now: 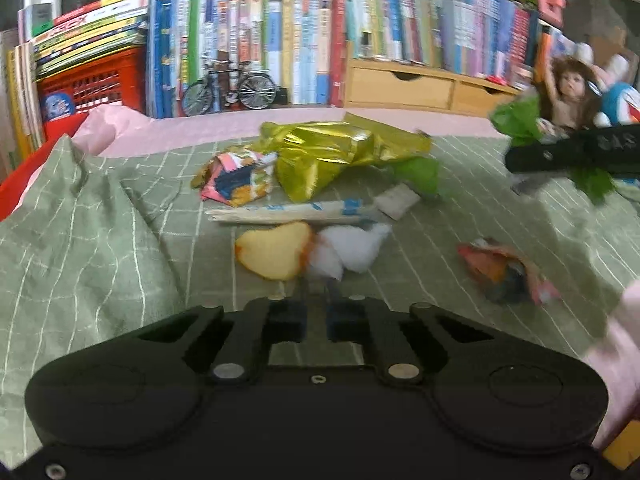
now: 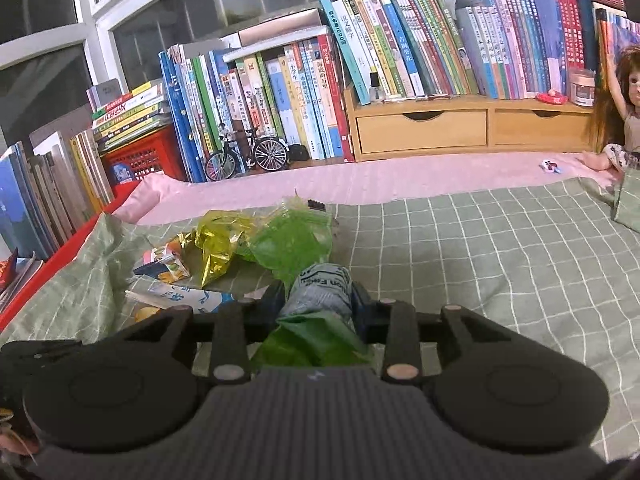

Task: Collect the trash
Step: 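Grasp the green wrapper with the right tool while the left tool reaches the bread slice, then grasp the bread slice with the left tool while the right tool holds the green wrapper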

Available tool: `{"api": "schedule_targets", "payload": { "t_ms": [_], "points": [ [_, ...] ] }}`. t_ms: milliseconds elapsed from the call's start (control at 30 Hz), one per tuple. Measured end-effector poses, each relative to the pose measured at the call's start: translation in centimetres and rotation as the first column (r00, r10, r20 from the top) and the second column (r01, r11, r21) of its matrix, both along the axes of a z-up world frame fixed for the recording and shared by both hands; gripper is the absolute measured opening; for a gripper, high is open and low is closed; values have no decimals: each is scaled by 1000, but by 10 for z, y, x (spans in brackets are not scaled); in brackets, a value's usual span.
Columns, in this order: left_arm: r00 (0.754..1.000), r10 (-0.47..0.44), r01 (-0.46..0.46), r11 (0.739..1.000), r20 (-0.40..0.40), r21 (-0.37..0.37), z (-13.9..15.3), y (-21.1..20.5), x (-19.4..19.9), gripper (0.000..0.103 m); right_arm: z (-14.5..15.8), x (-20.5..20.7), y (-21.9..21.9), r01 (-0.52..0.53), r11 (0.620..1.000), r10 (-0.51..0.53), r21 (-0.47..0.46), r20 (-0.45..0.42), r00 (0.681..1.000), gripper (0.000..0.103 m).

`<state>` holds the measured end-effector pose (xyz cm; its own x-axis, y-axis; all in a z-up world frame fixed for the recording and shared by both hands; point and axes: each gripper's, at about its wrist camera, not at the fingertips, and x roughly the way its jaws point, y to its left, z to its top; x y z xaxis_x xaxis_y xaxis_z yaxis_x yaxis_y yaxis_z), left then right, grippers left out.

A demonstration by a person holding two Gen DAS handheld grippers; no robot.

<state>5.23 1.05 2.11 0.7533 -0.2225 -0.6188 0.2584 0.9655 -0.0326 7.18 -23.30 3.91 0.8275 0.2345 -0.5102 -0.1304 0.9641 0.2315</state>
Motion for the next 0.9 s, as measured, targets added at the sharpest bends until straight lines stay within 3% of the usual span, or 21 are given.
{"api": "schedule_targets", "payload": {
  "t_ms": [133,267,367,467,533,567,633,900],
  "points": [
    [999,-33,33,999,23,18,7,-2,-21,12,-1,-4,-4,3,1000,-3,2,1,1000,40],
    [990,66,-70,997,124,32,15,0,-20,26,-1,-7,-5,8,1000,-8,0,4,1000,40],
    [986,103,-102,995,130,-13,15,-1,-9,29,-1,-10,-5,12,1000,-12,-7,8,1000,40],
    [990,84,-83,996,113,-10,9,-6,7,30,-1,-11,-3,10,1000,-10,-21,8,1000,40],
    [991,100,-101,995,87,9,1,-9,19,24,-2,-12,-3,7,1000,-7,-25,4,1000,40],
    [991,114,-113,994,75,-8,-1,-7,21,11,-2,-12,-3,4,1000,-4,-24,3,1000,40],
    [991,125,-124,992,56,-30,0,-6,22,10,-2,-15,-3,-1,1000,1,-22,4,1000,40],
    [989,83,-82,997,122,-13,19,-10,-6,8,6,-30,-8,-16,1000,16,5,17,1000,40]
  ]
}}
